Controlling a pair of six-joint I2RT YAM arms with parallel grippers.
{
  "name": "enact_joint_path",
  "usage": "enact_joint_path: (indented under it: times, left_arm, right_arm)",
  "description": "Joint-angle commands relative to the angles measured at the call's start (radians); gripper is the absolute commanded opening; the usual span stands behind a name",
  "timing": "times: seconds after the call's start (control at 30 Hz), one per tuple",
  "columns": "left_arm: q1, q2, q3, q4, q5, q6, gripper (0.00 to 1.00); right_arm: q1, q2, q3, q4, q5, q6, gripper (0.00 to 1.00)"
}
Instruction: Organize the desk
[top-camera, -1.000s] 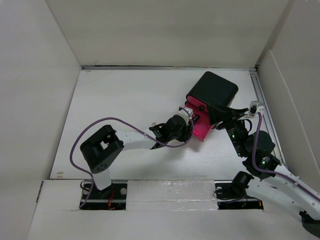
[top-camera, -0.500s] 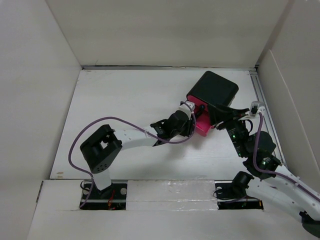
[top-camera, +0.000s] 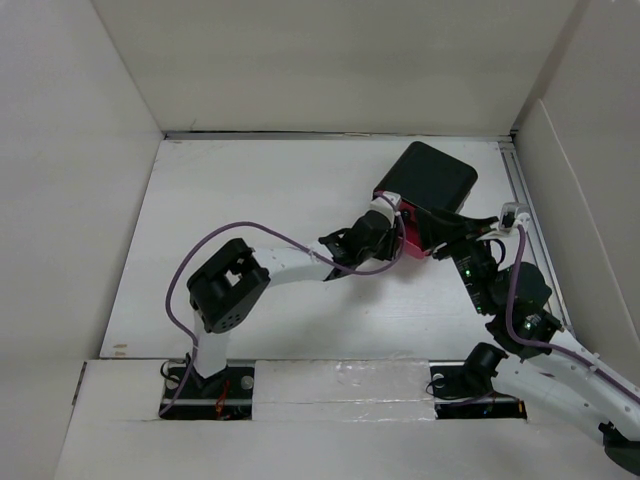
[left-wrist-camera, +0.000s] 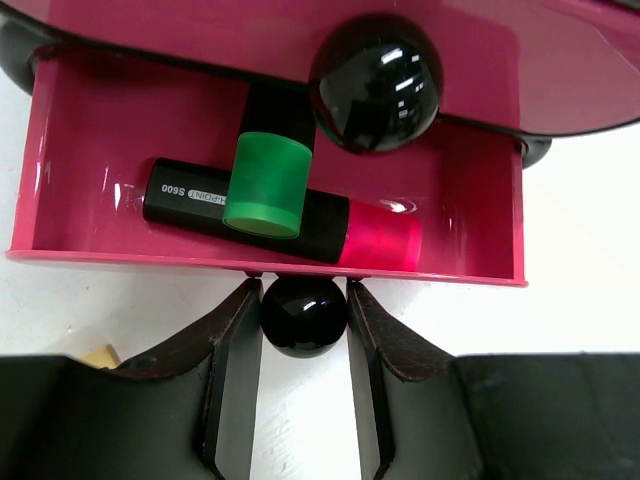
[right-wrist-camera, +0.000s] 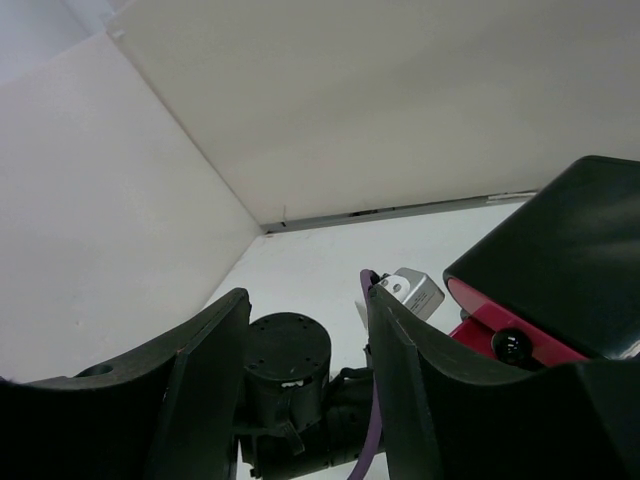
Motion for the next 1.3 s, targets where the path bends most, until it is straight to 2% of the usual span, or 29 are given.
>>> enact_joint_path:
  times: [0.0, 0.37, 0.93, 1.03, 1.27]
  left_arm:
    - [0.008, 0.01, 0.056, 0.068, -0.06, -0.008, 0.0]
    - [0.026, 0.12, 0.136, 0.116, -0.103, -0.034, 0.0]
    - [0.026, 0.206, 0.196, 0.149, -0.218, -0.099, 0.01]
    - [0.026, 0.211, 0.205, 0.134, -0.236, -0.103, 0.05]
    - [0.017, 0.165, 0.173, 0.126, -0.279, -0.099, 0.31]
  right_arm:
    - [-0.007, 0.006, 0.012, 0.041, 0.003, 0.001, 0.56]
    - [-0.007, 0.0, 0.008, 0.043, 0.004, 0.004, 0.56]
    - [-0.007, -0.031, -0.005, 0.047, 0.013, 0.016, 0.56]
    - [-0.007, -0.031, -0.006, 0.046, 0.018, 0.016, 0.56]
    - [-0.007, -0.025, -0.003, 0.047, 0.018, 0.013, 0.56]
